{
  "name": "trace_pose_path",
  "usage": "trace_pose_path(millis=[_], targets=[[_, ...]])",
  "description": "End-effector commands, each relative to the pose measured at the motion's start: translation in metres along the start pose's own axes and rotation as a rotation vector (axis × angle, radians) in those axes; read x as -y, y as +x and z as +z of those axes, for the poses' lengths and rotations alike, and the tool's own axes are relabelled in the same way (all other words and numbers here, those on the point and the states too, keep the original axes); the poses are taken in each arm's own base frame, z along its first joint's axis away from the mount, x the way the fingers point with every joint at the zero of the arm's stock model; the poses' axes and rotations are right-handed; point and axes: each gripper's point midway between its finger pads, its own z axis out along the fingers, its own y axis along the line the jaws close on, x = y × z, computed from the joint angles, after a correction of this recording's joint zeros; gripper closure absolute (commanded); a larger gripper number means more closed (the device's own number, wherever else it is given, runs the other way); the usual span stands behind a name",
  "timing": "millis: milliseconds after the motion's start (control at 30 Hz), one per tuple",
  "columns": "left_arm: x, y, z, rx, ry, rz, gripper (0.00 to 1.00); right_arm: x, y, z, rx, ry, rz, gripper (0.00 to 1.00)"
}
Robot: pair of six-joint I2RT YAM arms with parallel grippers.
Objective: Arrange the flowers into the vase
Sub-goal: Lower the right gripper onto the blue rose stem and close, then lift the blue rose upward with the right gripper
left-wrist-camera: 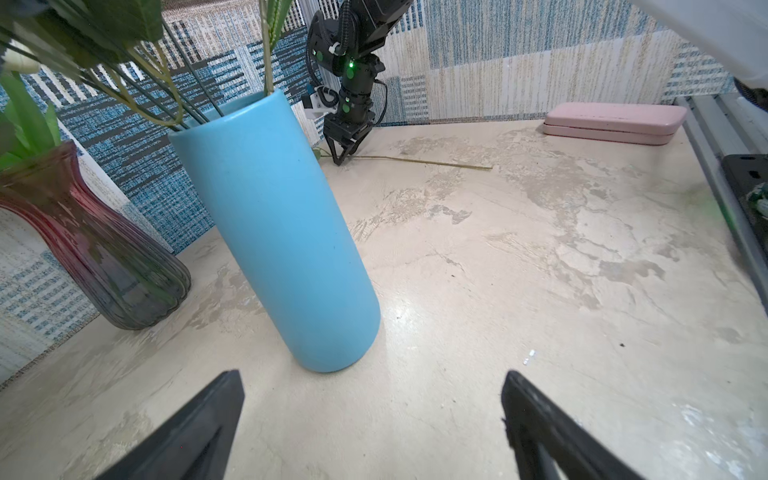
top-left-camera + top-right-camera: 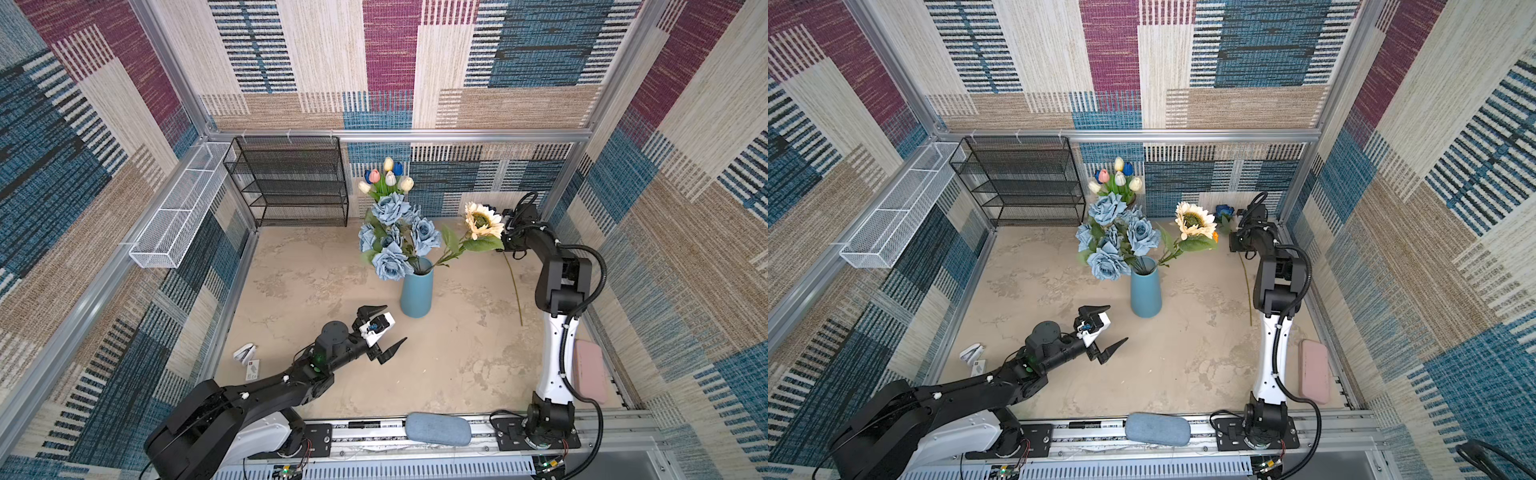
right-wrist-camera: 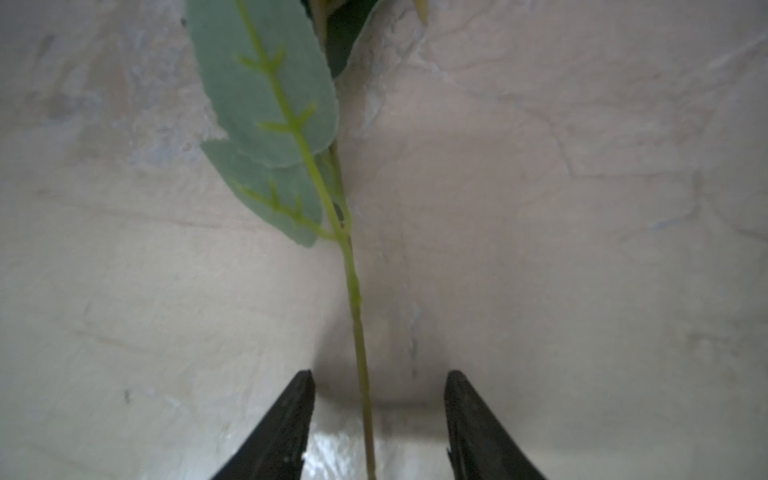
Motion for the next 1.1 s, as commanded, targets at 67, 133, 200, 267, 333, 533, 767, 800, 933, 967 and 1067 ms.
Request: trace_pose_path(millis=[67,133,200,267,333,533,767,800,933,967,1067], targets=[[-0.005,-0.010,0.000,0.027,-0.019,0.018,0.00,0.003,0.016,0.012,-0.065,0.001,0.035,0.64],[-0.005,-0.010,0.000,0.027,-0.021,0.020,0.00,0.001,0.018,0.010,-0.062,-0.005,0.053,0.75],[-0.005,-0.009,0.001,0.022,-0.023,0.021,0.00,-0.003,0.014,0.002,-0.030,-0.029,0.077,0.85],[-0.006,-0.009,0.001,0.021,-0.027,0.021,0.00,-0.013,0.006,-0.011,0.026,-0.074,0.089,0.87],[-0.006,-0.009,0.000,0.020,-0.028,0.020,0.00,-0.019,0.002,-0.023,0.057,-0.102,0.112,0.93],[-0.009,-0.010,-0.001,0.018,-0.041,0.023,0.01,-0.026,0.010,-0.059,0.109,-0.108,0.169,0.99],[-0.011,-0.009,-0.001,0.013,-0.056,0.021,0.01,-0.039,0.011,-0.131,0.305,-0.130,0.239,1.00],[-0.012,-0.009,-0.001,0.011,-0.059,0.021,0.01,-0.041,0.007,-0.146,0.351,-0.135,0.244,1.00],[-0.014,-0.008,-0.003,0.015,-0.079,0.022,0.02,-0.056,-0.028,-0.254,0.663,-0.175,0.217,1.00],[-0.015,-0.007,-0.003,0.016,-0.084,0.021,0.02,-0.057,-0.035,-0.287,0.748,-0.155,0.213,1.00],[-0.017,-0.009,-0.005,0.020,-0.099,0.030,0.02,-0.066,-0.044,-0.378,0.982,-0.084,0.197,1.00]])
